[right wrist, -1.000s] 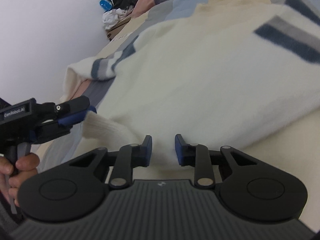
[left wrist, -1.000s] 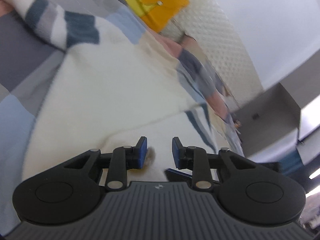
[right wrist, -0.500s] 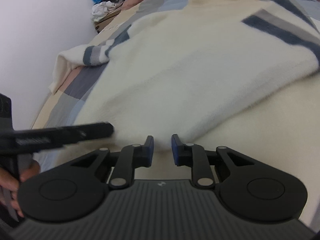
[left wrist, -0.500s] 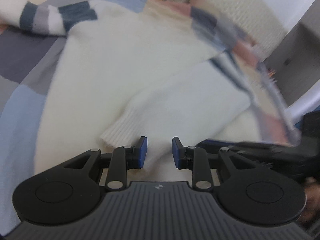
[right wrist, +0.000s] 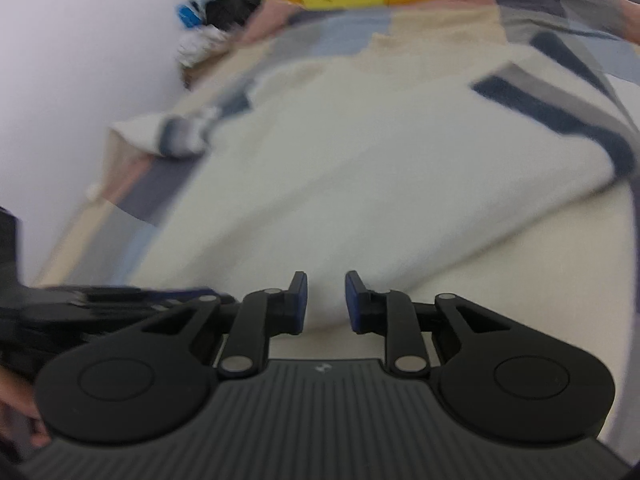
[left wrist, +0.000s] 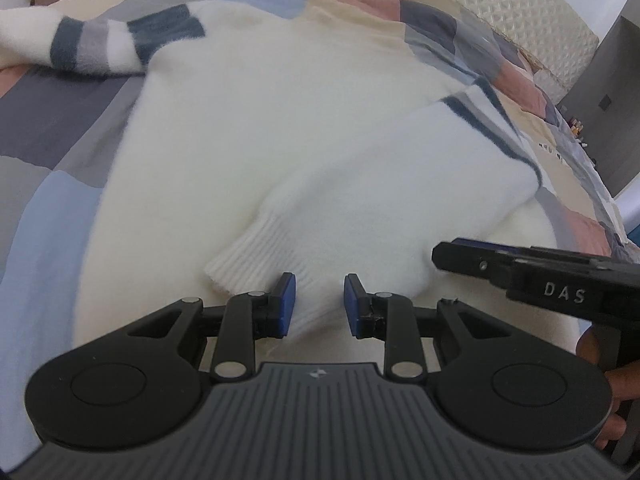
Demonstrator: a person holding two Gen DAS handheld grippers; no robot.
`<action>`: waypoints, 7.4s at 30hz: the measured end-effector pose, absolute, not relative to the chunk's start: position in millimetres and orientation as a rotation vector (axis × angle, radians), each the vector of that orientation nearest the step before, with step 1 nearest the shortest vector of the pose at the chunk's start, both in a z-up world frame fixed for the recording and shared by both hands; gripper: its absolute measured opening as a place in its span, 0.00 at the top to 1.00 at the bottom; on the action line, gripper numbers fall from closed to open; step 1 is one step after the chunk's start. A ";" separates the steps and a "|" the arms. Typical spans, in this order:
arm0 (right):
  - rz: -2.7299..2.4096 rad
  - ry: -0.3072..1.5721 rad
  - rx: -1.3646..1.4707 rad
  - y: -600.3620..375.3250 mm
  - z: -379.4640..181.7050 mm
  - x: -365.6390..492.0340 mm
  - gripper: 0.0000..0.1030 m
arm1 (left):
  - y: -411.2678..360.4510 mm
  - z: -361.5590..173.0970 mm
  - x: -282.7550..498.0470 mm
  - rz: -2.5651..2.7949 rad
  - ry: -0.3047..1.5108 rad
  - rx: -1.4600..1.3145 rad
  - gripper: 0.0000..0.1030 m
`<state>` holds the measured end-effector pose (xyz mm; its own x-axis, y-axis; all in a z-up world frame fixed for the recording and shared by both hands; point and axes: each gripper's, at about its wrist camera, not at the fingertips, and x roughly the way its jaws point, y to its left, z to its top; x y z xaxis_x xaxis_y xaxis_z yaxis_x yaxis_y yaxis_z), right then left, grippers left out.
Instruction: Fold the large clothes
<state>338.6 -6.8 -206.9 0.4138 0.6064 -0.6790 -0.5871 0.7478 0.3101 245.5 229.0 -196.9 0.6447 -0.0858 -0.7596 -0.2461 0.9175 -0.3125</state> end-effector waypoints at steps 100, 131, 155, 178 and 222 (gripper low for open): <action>0.822 0.801 0.031 -21.3 -190.1 363.4 0.74 | 467.6 94.6 333.5 0.706 0.237 -0.209 0.85; 0.543 0.624 0.380 -182.3 -163.9 381.0 0.74 | 49.6 -157.4 371.2 0.006 0.519 -0.177 0.85; 0.560 0.650 0.560 -195.3 -174.6 394.1 0.46 | 129.2 -139.6 297.9 -0.058 0.532 -0.366 0.37; 0.775 0.498 -0.012 -91.0 -159.6 350.2 0.81 | 229.0 -123.8 271.2 0.036 0.575 -0.628 0.37; 0.692 0.773 0.315 -111.3 -214.8 348.4 0.81 | 242.1 -192.3 324.4 0.158 0.599 -0.860 0.70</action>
